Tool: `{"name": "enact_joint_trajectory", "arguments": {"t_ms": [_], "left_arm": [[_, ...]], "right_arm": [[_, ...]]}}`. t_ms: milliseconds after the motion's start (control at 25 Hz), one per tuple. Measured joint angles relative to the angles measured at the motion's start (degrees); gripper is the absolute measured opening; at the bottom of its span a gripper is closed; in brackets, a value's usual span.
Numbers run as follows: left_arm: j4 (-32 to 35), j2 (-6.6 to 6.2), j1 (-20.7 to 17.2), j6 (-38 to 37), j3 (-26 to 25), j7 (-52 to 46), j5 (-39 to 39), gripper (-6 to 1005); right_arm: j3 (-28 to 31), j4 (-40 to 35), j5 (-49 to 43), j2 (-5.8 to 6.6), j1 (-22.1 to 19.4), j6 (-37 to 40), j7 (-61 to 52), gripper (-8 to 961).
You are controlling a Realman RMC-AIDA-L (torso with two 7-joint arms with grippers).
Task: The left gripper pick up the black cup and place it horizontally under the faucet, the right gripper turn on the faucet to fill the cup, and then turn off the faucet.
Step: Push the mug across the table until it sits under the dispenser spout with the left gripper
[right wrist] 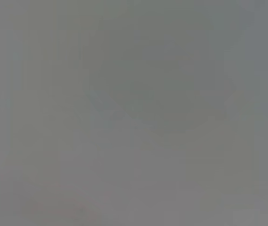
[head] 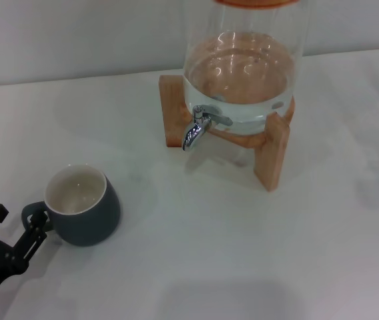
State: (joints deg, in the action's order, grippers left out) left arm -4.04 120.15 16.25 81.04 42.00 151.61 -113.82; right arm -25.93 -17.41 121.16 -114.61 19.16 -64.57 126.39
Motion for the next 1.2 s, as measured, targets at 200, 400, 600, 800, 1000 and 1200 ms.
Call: {"name": "enact_joint_trajectory", "arguments": {"t_ms": [200, 400, 600, 800, 1000, 1200], "left_arm": [[0.0, -0.03, -0.5, -0.8, -0.2, 0.0, 0.0, 751], [0.0, -0.08, -0.4, -1.6, -0.3, -0.1, 0.0, 750], [0.0, -0.09, -0.3, -2.5, -0.3, -0.4, -0.2, 749], [0.0, -0.13, -0.3, -3.4, -0.5, -0.5, -0.8, 748], [0.0, -0.26, -0.5, -3.5, -0.6, -0.8, -1.9, 747], [0.0, -0.34, -0.5, -3.6, -0.6, -1.2, -3.1, 746]], "right_arm": [[0.0, 0.0, 0.0, 0.00, 0.1, 0.0, 0.0, 809], [0.0, 0.0, 0.0, 0.00, 0.2, 0.1, 0.1, 809], [0.0, 0.1, 0.1, 0.00, 0.1, 0.1, 0.6, 809], [0.0, 0.1, 0.2, 0.00, 0.0, 0.1, 0.6, 809], [0.0, 0.1, 0.2, 0.00, -0.2, 0.1, 0.6, 809], [0.0, 0.1, 0.2, -0.05, -0.3, 0.0, 0.6, 809]]}}
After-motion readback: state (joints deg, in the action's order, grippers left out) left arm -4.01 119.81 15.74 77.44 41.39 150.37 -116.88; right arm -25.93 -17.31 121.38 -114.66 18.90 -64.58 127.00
